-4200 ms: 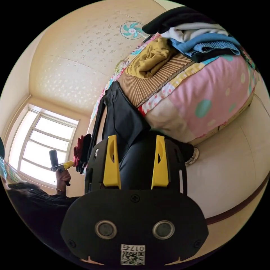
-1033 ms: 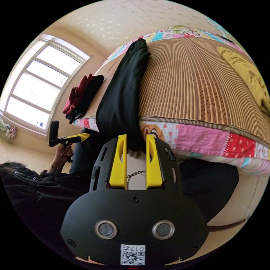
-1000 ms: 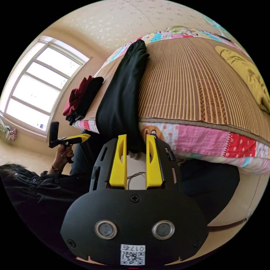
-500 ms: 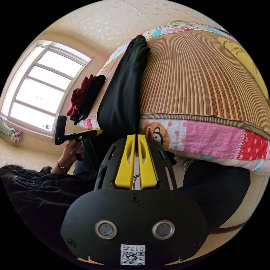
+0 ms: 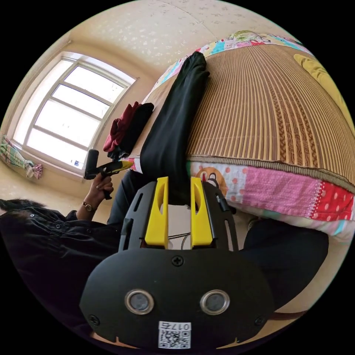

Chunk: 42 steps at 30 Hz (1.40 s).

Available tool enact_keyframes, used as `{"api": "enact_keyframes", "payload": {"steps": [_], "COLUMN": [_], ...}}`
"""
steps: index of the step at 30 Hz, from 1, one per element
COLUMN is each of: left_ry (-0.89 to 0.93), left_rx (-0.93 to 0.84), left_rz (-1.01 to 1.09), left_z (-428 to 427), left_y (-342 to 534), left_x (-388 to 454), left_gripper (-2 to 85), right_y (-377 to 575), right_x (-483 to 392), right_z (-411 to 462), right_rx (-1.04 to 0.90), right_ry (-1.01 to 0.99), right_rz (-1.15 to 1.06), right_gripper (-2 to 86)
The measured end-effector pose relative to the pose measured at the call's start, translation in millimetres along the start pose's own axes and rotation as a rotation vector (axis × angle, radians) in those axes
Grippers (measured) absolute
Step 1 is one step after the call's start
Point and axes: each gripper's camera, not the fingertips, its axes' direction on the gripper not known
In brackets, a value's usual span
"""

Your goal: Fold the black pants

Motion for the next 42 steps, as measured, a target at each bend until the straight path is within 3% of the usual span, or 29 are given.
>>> {"api": "enact_keyframes", "payload": {"steps": [9, 14, 20, 27, 30, 36, 42], "left_ry": [-0.017, -0.124, -0.03, -0.023, 0.037, 0.025, 0.078], "left_rx": [-0.066, -0.281, -0.041, -0.065, -0.03, 0.033, 0.057], "left_rz": [0.028, 0.023, -0.027, 0.036, 0.079, 0.144, 0.136], "left_z": [47.6, 68.2, 33.4, 42.1, 32.4, 29.4, 39.0], "left_y": [-13.7, 35.1, 39.1, 23.3, 39.9, 47.3, 52.5], "left_x": [5.0, 6.2, -6.4, -6.7, 1.2, 11.3, 3.6], "left_gripper": [3.8, 4.4, 11.0, 11.8, 10.2, 11.4, 10.8], "right_y": [-37.9, 5.4, -13.0, -60.7, -57.3, -79.7, -98.6], "right_x": [10.3, 12.0, 27.2, 33.0, 23.7, 19.8, 40.4], "right_z": [40.6, 54.9, 8.8, 17.0, -0.8, -11.3, 13.3], "right_rx": [-0.076, -0.273, -0.01, -0.074, -0.018, 0.02, -0.044], "right_ry": [-0.055, -0.018, -0.141, -0.124, -0.245, -0.186, -0.45], "right_rz": [0.011, 0.053, 0.101, 0.022, -0.034, -0.045, -0.01], "right_gripper": [4.2, 4.1, 9.2, 9.7, 8.7, 11.4, 9.6]}}
